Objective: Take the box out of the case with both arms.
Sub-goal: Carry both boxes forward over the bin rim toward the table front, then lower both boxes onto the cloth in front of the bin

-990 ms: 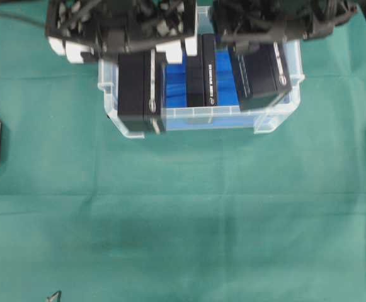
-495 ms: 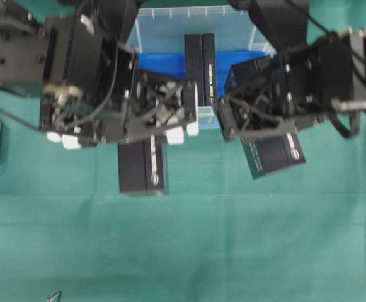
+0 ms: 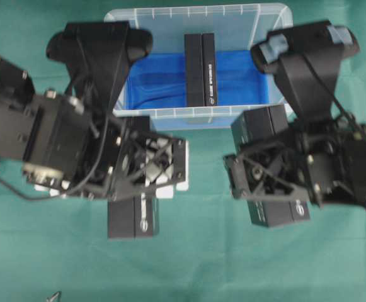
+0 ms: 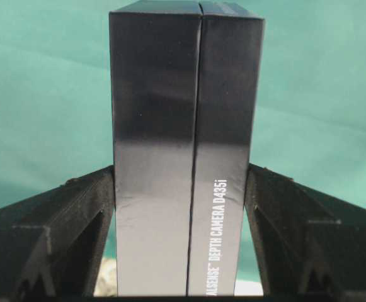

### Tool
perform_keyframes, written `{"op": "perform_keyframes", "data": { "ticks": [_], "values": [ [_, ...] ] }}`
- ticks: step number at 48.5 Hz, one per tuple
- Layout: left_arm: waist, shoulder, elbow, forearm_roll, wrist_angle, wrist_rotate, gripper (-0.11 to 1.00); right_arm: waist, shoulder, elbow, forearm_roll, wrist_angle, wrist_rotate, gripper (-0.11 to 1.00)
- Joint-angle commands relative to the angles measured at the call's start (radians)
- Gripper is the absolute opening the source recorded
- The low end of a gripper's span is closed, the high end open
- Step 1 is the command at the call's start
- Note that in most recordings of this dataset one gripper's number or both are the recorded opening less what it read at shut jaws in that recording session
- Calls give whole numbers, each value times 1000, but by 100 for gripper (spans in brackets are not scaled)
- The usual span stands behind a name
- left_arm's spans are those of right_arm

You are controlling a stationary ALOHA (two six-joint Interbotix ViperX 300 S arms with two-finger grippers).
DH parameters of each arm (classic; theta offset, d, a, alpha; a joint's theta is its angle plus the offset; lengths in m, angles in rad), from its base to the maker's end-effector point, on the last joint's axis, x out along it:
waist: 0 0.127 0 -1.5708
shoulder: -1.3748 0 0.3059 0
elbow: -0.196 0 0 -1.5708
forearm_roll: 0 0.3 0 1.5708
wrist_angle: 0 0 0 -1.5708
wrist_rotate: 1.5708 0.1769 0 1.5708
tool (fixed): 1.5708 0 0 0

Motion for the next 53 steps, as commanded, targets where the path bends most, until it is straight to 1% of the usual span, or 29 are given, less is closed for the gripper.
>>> {"op": "perform_keyframes", "data": {
  "ticks": [1,10,53],
  "values": [
    [-12,-23,-12,6,-3,-15,64,20,-38,-29,-6,12,23,67],
    [-26,-21,-11,6,-3,-20,64,38,-37,-28,-6,12,41,67],
    [-28,-23,-6,9,-2,-25,64,38,-37,-28,-6,12,41,67]
  ]
}}
